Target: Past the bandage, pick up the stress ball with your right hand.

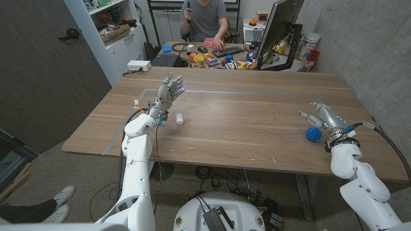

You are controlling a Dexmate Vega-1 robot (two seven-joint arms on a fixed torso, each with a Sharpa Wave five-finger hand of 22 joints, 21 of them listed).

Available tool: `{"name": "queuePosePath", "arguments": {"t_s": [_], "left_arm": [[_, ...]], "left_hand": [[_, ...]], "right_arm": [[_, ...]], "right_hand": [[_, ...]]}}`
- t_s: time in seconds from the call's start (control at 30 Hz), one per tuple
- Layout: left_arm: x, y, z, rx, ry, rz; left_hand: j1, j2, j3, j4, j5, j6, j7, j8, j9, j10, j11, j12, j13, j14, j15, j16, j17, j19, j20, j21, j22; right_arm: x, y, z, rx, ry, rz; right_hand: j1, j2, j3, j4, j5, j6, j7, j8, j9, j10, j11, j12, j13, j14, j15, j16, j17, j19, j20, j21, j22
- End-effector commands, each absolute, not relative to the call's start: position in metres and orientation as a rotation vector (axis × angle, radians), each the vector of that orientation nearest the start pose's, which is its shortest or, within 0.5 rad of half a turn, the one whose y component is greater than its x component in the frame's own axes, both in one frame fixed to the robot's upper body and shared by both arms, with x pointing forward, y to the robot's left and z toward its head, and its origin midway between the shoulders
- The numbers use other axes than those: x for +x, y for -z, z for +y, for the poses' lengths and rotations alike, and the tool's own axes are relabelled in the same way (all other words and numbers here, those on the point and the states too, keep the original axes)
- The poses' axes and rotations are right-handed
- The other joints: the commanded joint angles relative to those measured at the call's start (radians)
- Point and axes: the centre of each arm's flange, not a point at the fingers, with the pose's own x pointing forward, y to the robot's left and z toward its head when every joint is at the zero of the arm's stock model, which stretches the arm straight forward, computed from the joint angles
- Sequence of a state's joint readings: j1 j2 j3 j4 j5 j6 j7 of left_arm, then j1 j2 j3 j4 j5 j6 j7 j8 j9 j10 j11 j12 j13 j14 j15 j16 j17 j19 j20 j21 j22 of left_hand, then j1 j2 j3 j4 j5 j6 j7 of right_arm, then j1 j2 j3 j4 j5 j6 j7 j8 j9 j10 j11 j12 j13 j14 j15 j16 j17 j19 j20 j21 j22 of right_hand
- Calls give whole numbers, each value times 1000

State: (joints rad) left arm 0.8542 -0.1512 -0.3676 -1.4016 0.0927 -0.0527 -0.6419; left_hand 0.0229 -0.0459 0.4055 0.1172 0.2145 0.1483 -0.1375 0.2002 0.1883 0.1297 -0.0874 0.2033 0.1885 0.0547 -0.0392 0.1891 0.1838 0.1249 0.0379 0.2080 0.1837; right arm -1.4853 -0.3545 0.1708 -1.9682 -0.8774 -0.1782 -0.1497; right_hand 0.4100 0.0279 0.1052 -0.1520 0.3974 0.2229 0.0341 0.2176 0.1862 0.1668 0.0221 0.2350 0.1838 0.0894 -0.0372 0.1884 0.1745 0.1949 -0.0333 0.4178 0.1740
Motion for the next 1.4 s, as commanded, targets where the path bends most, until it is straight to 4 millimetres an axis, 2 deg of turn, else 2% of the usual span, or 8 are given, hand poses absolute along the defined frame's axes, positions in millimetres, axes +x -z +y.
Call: {"name": "queuePosePath", "arguments": {"t_s": [0.03, 0.43, 0.63, 0.83, 0.9, 1.0, 1.17, 1.4], "left_arm": [[650, 26, 277, -32, 329, -557], [655, 35, 280, -76, 351, -543], [651, 33, 288, -73, 335, -554], [651, 35, 291, -78, 327, -552], [652, 37, 291, -79, 329, -548], [653, 40, 291, -83, 328, -546], [653, 43, 289, -82, 328, -540], [654, 40, 287, -75, 333, -542]], "left_hand": [[-3, 3, -4, 2, 1, 6, 9, 1, 4, 11, 4, 6, 3, 1, -8, 3, 3, 9, -3, 6, 6], [-4, 3, -7, 3, 0, 7, 13, 1, 4, 10, 7, 5, 3, 1, -5, 4, 3, 11, -5, 7, 6], [-5, 3, -8, 4, 0, 11, 16, 3, 4, 11, 9, 5, 3, 2, -5, 4, 3, 12, -6, 7, 6], [-7, 3, -11, 6, -1, 24, 18, 7, 4, 13, 10, 6, 3, 4, -7, 5, 3, 14, -7, 8, 6], [-8, 3, -12, 6, -1, 26, 19, 8, 4, 15, 11, 6, 3, 5, -8, 6, 3, 15, -7, 8, 6], [-10, 3, -14, 8, -1, 30, 22, 9, 4, 18, 13, 7, 3, 6, -8, 6, 3, 16, -7, 8, 6], [-14, 3, -18, 10, -2, 36, 25, 11, 4, 17, 13, 6, 3, 6, -8, 6, 4, 18, -8, 9, 7], [-18, 2, -22, 13, -2, 38, 26, 10, 4, 18, 11, 6, 3, 5, -8, 6, 4, 18, -9, 9, 7]], "right_arm": [[470, 131, -382, -1370, 655, -233], [485, 164, -381, -1413, 597, -124], [496, 166, -374, -1421, 585, -129], [498, 163, -361, -1429, 670, -226], [498, 162, -359, -1425, 690, -255], [495, 159, -358, -1411, 736, -307], [486, 144, -358, -1361, 795, -406], [469, 86, -360, -1332, 835, -520]], "right_hand": [[9, -6, -10, 1, 13, -10, -5, -10, 3, -8, 23, -6, 3, 23, 6, 8, 6, 20, 17, 0, 7], [17, -5, -17, 8, 37, -17, -15, -15, 5, -95, 22, -38, 6, 34, 7, 9, 13, 26, 53, -9, 12], [74, 7, -5, -7, 67, 15, -40, -6, 6, -66, 1, -20, 7, 98, -6, 25, 13, 108, 72, 9, 14], [633, 90, 191, -40, 111, 211, -64, 27, 6, 219, -61, 51, 14, 530, -201, 162, 88, 405, -136, 116, 21], [797, 79, 197, -30, 72, 308, -83, 34, 8, 312, -84, 44, 20, 655, -204, 260, 163, 467, -166, 181, 37], [1039, 65, 133, -24, -13, 477, -111, 47, 24, 488, -134, 68, 50, 789, -206, 406, 306, 524, -178, 390, 119], [1124, 63, 97, -7, -46, 712, -113, 93, 40, 723, -130, 151, 113, 856, -203, 387, 337, 460, -177, 610, 184], [1129, 68, 99, -5, -51, 776, -114, 112, 42, 787, -143, 178, 134, 880, -202, 385, 345, 445, -173, 640, 179]]}}
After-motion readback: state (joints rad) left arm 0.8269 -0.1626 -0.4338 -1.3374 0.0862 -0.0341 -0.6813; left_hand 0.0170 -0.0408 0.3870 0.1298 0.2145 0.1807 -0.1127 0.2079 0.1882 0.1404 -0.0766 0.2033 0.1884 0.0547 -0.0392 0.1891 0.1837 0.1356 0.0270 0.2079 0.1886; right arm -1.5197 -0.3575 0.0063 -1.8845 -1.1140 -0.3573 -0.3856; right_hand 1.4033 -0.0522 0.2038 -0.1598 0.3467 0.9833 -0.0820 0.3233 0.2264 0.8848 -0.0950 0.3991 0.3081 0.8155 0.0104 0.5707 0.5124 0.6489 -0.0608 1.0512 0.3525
